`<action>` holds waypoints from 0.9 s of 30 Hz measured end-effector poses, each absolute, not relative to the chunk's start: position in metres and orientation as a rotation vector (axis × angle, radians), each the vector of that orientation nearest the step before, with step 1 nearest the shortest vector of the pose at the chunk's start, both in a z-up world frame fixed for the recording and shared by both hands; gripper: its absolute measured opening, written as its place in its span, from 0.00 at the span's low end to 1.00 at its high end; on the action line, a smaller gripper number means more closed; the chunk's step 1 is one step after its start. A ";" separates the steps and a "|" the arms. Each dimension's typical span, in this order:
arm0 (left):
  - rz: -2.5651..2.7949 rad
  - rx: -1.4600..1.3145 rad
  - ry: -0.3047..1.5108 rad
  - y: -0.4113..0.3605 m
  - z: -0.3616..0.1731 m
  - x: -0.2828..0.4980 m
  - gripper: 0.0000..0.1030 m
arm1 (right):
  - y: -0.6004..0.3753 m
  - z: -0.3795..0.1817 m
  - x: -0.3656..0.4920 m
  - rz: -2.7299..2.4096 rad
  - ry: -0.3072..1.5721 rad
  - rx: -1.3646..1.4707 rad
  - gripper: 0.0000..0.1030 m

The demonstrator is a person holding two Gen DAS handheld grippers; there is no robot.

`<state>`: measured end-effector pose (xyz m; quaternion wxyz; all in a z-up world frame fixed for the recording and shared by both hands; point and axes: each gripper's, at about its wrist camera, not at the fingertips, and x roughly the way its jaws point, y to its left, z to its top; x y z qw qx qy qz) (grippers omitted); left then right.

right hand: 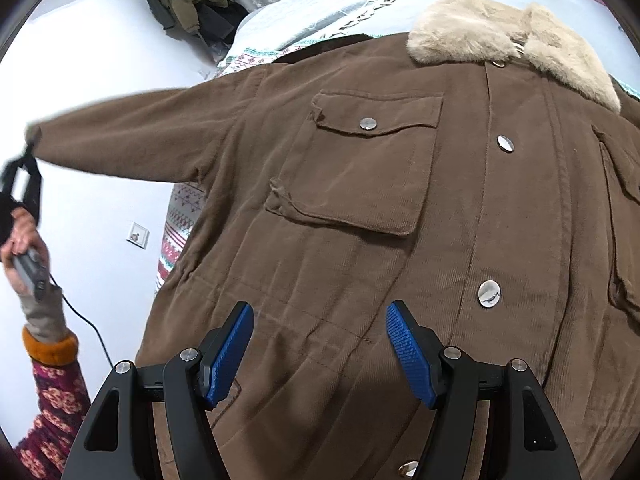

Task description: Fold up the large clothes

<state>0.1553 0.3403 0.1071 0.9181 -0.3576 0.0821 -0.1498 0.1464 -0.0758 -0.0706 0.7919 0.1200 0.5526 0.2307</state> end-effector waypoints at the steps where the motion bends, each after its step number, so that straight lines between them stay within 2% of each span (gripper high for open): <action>1: -0.351 -0.707 0.169 0.325 0.118 0.159 0.04 | -0.075 -0.070 0.147 0.498 1.183 0.263 0.68; 11: -0.646 -0.501 0.282 0.188 0.167 0.183 0.04 | -0.106 -0.060 0.144 0.480 1.122 0.351 0.68; 14: -0.741 -0.447 0.370 0.149 0.162 0.192 0.04 | -0.124 -0.057 0.144 0.456 1.092 0.388 0.68; 17: -0.922 -0.352 0.566 0.104 0.153 0.204 0.07 | -0.146 -0.054 0.145 0.416 1.060 0.438 0.68; 19: -0.956 -0.347 0.645 0.097 0.147 0.209 0.17 | -0.161 -0.055 0.147 0.382 1.038 0.471 0.68; 21: -0.948 -0.390 0.630 0.110 0.146 0.208 0.40 | -0.180 -0.058 0.147 0.341 1.016 0.514 0.68; 23: -0.909 -0.446 0.590 0.130 0.147 0.211 0.51 | -0.207 -0.063 0.146 0.285 0.990 0.571 0.68; 27: -0.735 -0.438 0.648 0.169 0.122 0.220 0.51 | -0.251 -0.076 0.147 0.199 0.957 0.684 0.68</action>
